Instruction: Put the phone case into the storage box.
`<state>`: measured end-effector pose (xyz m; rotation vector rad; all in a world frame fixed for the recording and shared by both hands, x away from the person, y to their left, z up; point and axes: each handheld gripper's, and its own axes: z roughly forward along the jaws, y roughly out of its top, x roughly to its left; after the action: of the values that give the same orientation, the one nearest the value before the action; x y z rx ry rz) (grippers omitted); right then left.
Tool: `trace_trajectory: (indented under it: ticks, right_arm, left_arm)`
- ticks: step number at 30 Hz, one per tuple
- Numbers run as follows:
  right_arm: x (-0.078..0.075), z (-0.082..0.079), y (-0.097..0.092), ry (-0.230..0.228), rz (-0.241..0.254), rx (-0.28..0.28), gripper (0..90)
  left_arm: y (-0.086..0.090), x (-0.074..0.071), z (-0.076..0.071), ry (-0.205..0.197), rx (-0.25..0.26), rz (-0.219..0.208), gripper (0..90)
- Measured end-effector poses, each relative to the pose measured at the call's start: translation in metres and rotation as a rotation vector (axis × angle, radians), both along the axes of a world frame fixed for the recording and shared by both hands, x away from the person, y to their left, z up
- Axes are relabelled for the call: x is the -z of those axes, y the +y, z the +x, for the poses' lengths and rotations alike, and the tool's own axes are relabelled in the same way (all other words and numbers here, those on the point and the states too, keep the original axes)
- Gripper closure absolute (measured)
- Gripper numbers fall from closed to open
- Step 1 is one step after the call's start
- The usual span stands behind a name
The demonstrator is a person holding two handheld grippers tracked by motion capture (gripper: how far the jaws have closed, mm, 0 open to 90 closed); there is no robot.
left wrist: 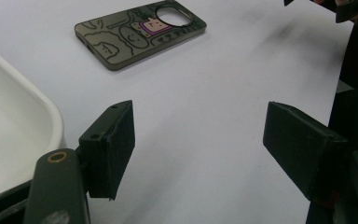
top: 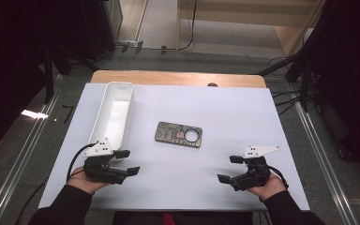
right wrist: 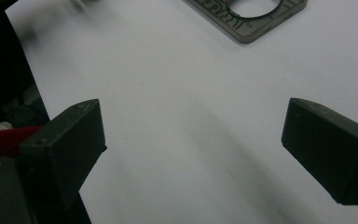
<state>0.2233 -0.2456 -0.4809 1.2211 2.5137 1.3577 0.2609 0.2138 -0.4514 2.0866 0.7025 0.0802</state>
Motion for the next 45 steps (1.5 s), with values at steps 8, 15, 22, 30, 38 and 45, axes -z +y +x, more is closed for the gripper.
trace_trajectory:
  ticks: [8,15,22,30,38,45]
  right_arm:
    - [0.0,0.0,0.0,0.002,-0.001,-0.004,5.3]
    - [0.001,0.0,0.0,0.008,0.004,-0.004,5.3]
    - [0.001,0.001,0.001,0.01,0.004,-0.014,5.3]
    - [0.001,0.001,0.002,0.013,0.002,-0.017,5.3]
    - [0.001,0.001,0.002,0.014,0.0,-0.023,5.3]
    - [0.001,0.0,0.002,0.015,-0.002,-0.029,5.3]
  left_arm:
    - [-0.004,-0.001,0.0,0.004,0.013,0.006,24.9]
    - [-0.009,-0.008,0.002,0.01,0.009,-0.01,24.8]
    - [-0.012,-0.017,0.005,0.0,0.009,-0.02,24.8]
    - [-0.018,-0.024,0.009,-0.017,0.02,-0.017,24.8]
    - [-0.028,-0.033,0.015,-0.034,0.032,-0.026,24.8]
    - [-0.039,-0.037,0.022,-0.036,0.054,-0.02,24.8]
